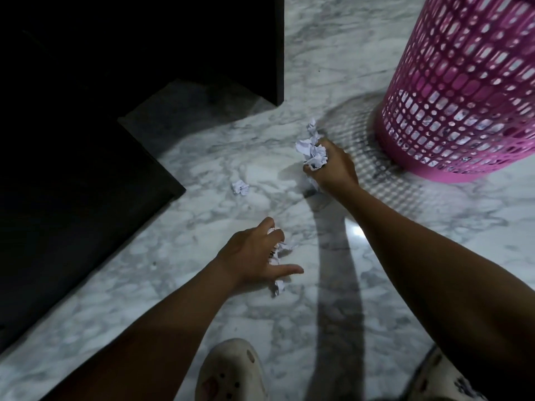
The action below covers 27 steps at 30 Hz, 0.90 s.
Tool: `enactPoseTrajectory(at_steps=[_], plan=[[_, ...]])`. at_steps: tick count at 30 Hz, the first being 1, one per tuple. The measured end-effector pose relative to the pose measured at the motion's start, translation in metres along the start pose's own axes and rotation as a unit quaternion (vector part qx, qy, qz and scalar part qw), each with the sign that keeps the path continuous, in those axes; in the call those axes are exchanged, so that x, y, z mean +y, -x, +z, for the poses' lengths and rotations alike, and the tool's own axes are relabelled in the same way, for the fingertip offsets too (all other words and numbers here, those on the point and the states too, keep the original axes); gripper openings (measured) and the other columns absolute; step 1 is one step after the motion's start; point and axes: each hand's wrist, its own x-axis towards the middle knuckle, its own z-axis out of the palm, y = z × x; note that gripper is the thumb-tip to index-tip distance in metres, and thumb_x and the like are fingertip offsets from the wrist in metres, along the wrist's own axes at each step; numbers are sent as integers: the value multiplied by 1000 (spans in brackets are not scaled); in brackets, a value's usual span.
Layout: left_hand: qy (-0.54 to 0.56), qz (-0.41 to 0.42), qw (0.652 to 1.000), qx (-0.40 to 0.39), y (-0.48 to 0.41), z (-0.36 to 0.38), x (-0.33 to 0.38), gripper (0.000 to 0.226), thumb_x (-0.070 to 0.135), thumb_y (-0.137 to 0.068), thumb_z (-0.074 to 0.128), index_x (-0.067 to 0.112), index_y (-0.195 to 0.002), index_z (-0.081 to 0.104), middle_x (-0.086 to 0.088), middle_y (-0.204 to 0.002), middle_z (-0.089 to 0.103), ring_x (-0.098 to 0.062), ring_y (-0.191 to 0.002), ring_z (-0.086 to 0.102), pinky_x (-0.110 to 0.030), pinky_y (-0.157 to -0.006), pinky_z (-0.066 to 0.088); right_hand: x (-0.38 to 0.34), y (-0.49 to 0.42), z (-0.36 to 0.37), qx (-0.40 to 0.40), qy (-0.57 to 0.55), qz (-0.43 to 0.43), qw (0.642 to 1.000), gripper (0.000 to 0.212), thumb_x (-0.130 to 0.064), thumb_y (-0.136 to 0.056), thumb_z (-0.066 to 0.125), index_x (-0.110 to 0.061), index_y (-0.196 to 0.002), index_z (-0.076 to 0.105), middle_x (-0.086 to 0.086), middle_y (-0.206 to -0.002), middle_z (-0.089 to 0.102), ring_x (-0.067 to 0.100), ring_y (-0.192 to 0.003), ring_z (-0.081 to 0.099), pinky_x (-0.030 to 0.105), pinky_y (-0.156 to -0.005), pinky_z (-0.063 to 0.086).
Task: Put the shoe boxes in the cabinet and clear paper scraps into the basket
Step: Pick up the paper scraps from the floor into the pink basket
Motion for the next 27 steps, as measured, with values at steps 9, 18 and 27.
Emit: enactPoseTrajectory(at_steps=[9, 18, 27], plan=[[7, 96, 995, -37, 12, 12, -12, 26, 40, -77, 58, 17, -88, 52, 4, -94, 42, -10, -64, 27, -23, -49, 30, -2, -3, 0, 12, -16, -13, 1000, 38, -32, -69, 64, -39, -106, 58, -12, -92, 69, 17, -88, 65, 26, -75, 48], [159, -164, 966, 120, -16, 0, -22, 24, 21, -74, 69, 24, -86, 48, 6, -101, 41, -23, -72, 56, -30, -58, 47, -6, -19, -7, 46, -18, -8, 999, 24, -30, -73, 66, -34, -93, 54, -14, -80, 63, 15, -79, 61, 28, -67, 43], [162, -346, 897, 224, -69, -3, -46, 16, 19, -70, 70, 15, -80, 57, 1, -104, 42, -26, -75, 59, -33, -63, 50, -8, -55, -26, 140, 6, -48, 989, 62, -57, -71, 54, -11, -112, 65, 11, -99, 73, 33, -90, 70, 43, -79, 56]])
